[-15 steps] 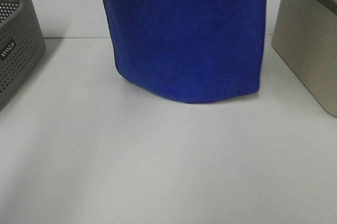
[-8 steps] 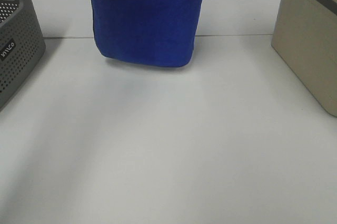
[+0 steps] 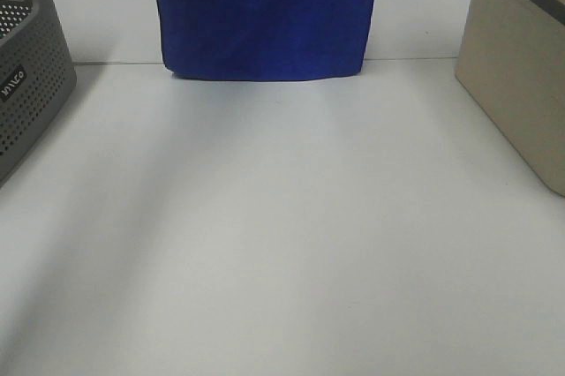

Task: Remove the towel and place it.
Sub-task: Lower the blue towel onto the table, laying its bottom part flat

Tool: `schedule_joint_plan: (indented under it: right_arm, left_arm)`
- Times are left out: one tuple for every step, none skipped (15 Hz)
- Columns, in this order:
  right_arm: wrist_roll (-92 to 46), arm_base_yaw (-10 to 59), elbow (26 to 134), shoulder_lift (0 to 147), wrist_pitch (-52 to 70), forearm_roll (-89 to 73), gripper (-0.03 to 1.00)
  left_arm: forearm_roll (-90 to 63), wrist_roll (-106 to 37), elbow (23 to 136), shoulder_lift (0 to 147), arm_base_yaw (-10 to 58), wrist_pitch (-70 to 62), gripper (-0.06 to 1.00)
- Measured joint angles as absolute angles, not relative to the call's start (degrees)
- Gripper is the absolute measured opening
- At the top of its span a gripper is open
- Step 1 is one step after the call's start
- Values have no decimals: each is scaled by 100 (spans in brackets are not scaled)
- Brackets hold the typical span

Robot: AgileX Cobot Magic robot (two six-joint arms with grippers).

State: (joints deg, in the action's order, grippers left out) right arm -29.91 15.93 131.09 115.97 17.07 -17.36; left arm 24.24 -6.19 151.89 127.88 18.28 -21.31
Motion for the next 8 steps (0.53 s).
schedule_joint_plan:
  right_arm:
    - [-2991, 1587, 13109, 11597, 1788, -1736, 2]
    - [-2991, 1587, 13109, 11597, 1833, -1736, 2]
    - [-2991, 1587, 13109, 11597, 1948, -1736, 2]
    - [-2991, 1587, 13109, 11597, 2017, -1736, 2]
    - [-2991, 1587, 13109, 11597, 2120, -1736, 2]
    - [-2991, 1581, 13109, 11597, 2303, -1736, 2]
    - [-2991, 1581, 13109, 11597, 2538, -1736, 2]
    - [-2991, 1581, 13109, 11597, 2796, -1742, 2]
  left_arm:
    - [2424, -670, 15189, 12788, 1828, -2235, 0]
    - [2424, -688, 15189, 12788, 1828, -2269, 0]
    - [2424, -728, 15189, 12788, 1828, -2343, 0]
    - [2424, -739, 15189, 12788, 1828, -2469, 0]
    - [2418, -745, 15189, 12788, 1828, -2590, 0]
    - [2389, -745, 15189, 12788, 1828, -2756, 0]
    - [2315, -751, 15189, 12783, 1828, -3014, 0]
    - [2177, -796, 15189, 12760, 1828, -3409, 0]
